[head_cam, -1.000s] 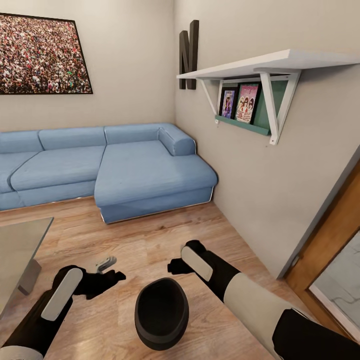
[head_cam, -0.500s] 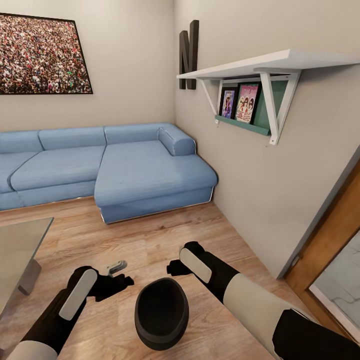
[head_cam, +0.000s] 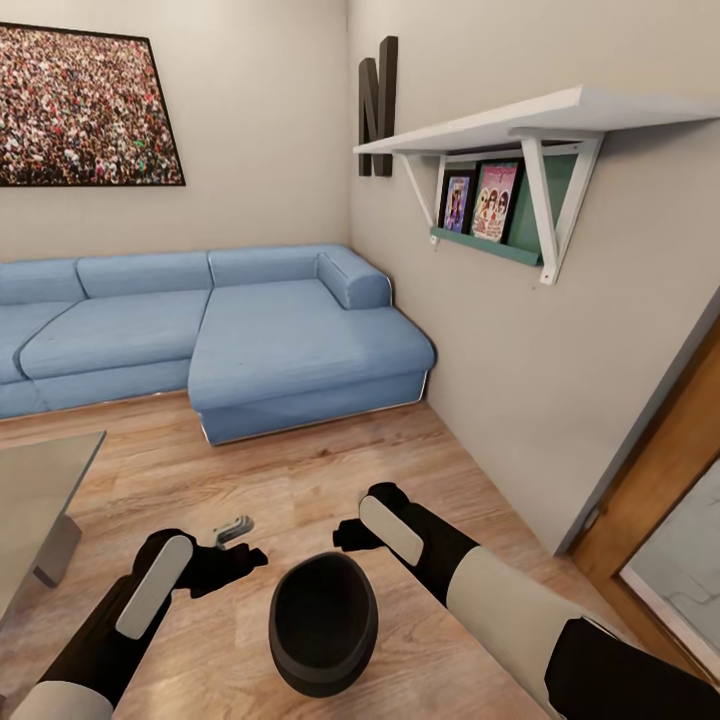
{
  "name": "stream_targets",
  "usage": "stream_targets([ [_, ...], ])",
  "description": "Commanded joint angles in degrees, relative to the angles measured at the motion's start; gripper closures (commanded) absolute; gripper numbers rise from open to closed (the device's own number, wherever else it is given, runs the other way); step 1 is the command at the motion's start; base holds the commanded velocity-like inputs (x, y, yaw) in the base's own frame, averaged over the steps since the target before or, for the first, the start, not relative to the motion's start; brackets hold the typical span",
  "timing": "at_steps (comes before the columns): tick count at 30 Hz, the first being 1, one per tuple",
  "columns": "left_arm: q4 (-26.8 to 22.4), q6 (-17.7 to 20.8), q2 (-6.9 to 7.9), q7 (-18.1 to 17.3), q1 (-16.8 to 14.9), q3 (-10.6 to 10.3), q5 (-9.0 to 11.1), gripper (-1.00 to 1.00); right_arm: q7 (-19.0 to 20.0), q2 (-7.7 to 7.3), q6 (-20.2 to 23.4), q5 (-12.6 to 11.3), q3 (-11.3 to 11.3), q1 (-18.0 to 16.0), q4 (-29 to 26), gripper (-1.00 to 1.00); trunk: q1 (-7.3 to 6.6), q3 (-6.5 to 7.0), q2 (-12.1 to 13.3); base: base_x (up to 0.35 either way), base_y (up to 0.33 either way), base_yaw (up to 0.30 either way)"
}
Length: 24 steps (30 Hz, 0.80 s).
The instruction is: Place each of the two pumpkins and all three candles from the living room inside a cabinet in the living room (use any cabinet), then make sure every cabinet is closed, and position the cauldron so it is next to a table in the living room.
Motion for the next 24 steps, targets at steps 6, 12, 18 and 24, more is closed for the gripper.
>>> stream_targets([
  [6,-0.1,0.0,0.28,0.6,0.0,0.0,0.7,-1.00,-0.3,0.00,0.0,-0.5,0.2,-0.1,-0.3,-1.00,1.31,-1.14,-2.4,0.000,0.000,0.000],
  [12,-0.1,0.0,0.24,0.6,0.0,0.0,0.9,-1.00,-0.2,0.00,0.1,-0.3,0.3,-0.1,-0.5,-1.00,2.63,-2.21,-4.9,0.000,0.000,0.000],
  [18,-0.1,0.0,0.29,0.6,0.0,0.0,0.9,-1.00,-0.2,0.00,0.0,-0.1,0.3,-0.1,-0.5,-1.00,3.95,-3.29,-7.3,0.000,0.000,0.000],
  [24,-0.1,0.0,0.26,0.6,0.0,0.0,1.1,-1.00,-0.1,0.00,-0.5,0.1,0.3,-0.1,-0.5,-1.00,5.27,-4.37,-9.7,0.000,0.000,0.000],
])
